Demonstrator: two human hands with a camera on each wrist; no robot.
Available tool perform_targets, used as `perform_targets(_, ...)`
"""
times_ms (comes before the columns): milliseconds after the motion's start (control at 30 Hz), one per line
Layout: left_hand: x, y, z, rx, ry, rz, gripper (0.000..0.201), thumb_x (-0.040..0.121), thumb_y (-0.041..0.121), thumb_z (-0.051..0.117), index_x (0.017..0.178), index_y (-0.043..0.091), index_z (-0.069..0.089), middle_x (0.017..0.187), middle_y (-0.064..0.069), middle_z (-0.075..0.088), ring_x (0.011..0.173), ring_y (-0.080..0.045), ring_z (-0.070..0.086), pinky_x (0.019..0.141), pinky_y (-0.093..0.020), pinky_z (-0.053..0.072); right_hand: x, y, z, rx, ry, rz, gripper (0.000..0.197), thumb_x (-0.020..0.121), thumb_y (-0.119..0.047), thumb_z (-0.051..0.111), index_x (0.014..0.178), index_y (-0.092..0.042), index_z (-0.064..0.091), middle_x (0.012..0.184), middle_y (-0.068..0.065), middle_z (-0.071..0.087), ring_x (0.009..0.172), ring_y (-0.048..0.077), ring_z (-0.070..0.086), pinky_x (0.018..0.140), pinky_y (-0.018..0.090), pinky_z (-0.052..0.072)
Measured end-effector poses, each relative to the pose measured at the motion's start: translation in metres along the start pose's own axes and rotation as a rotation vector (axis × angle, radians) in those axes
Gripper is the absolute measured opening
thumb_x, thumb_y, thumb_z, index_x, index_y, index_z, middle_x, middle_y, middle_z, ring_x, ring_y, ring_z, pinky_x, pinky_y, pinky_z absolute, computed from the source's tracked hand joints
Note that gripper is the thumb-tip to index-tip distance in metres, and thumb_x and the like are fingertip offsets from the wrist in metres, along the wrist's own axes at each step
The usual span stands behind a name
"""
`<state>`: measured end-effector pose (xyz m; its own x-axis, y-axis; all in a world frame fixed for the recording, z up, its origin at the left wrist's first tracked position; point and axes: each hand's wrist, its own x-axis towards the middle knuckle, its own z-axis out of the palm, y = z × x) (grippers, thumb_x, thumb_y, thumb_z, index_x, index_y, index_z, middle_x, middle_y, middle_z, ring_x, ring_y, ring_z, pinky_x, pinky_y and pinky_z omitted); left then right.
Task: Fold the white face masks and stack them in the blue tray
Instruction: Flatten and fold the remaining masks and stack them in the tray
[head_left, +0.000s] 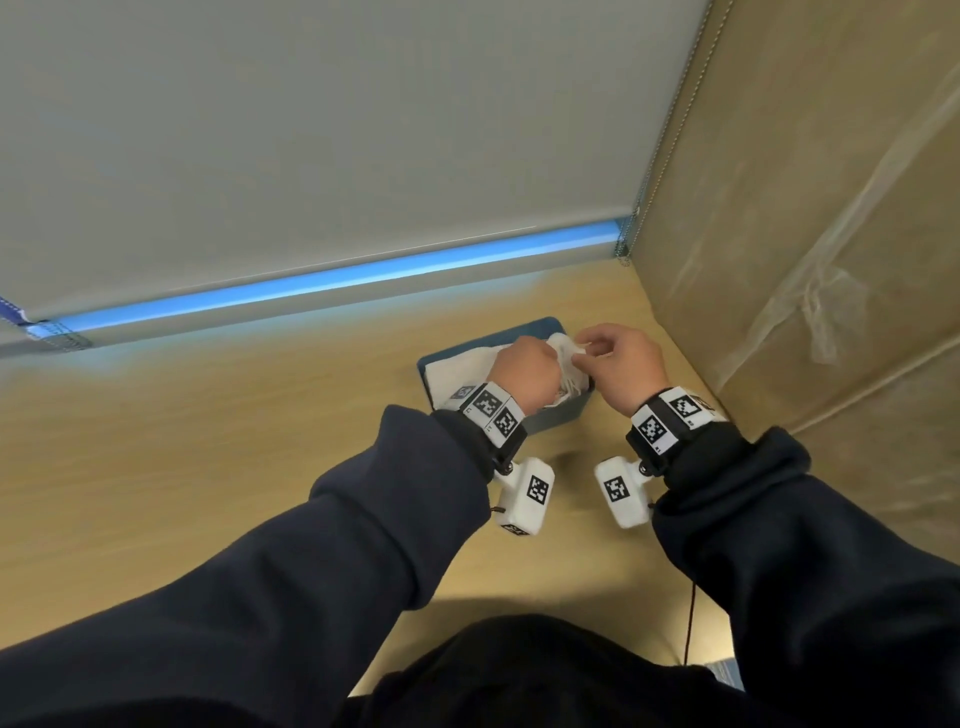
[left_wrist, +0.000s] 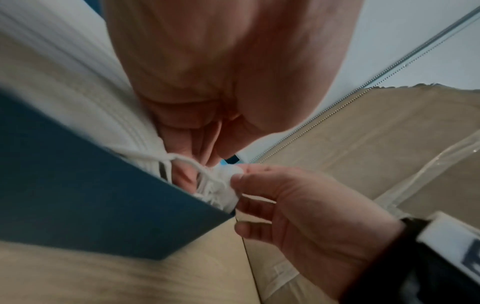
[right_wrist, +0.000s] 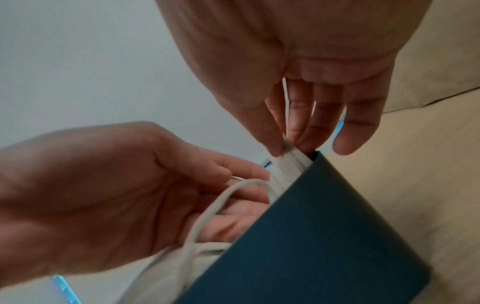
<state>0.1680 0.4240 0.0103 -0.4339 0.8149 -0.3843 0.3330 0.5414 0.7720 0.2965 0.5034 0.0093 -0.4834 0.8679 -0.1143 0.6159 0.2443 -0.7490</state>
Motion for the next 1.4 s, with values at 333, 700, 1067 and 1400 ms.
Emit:
perform_targets(333,-0.046,-0.036,-0.056,0.206,0.423,0.194,0.031,0.097,0.028,0.061,0.127,0.024,0.067,0.130,0.000,0.063,0.119,-0.019,0.060,0.105,-0.034,0.046,-0.001,0.019,0.006,0.308,-0.108,0.122,0.041,0.094,-0.036,0.068,0.132,-0.019,0.064,0.122,0.000,0.068,0.114,0.017,0.063,0.101,0.035,0.049)
perform_targets(700,-0.102,-0.187,-0.104,-0.607,0.336,-0.100,0.037,0.099,0.027,0.058,0.136,0.026,0.058,0.134,0.004,0.065,0.125,-0.020,0.058,0.115,-0.047,0.041,-0.063,-0.031,0.093,0.557,-0.417,0.124,0.037,0.105,-0.026,0.052,0.142,-0.030,0.050,0.137,-0.009,0.061,0.126,0.008,0.056,0.116,0.036,0.039)
perform_targets(1067,-0.158,-0.284,-0.212,-0.616,0.352,-0.132,0.037,0.104,0.015,0.052,0.141,0.019,0.054,0.136,-0.001,0.061,0.131,-0.025,0.053,0.118,-0.046,0.036,-0.115,-0.110,0.207,0.520,-0.468,0.013,0.053,0.104,-0.028,0.054,0.154,-0.033,0.038,0.149,-0.013,0.052,0.135,0.008,0.047,0.115,0.035,0.033)
perform_targets(1400,-0.186,-0.321,-0.249,-0.551,0.259,-0.102,0.043,0.105,0.022,0.051,0.148,0.021,0.047,0.139,0.002,0.058,0.129,-0.022,0.053,0.116,-0.047,0.039,-0.154,-0.142,0.261,0.570,-0.335,0.169,0.034,0.099,-0.046,0.057,0.123,-0.068,0.048,0.143,-0.016,0.052,0.137,0.018,0.045,0.117,0.045,0.033)
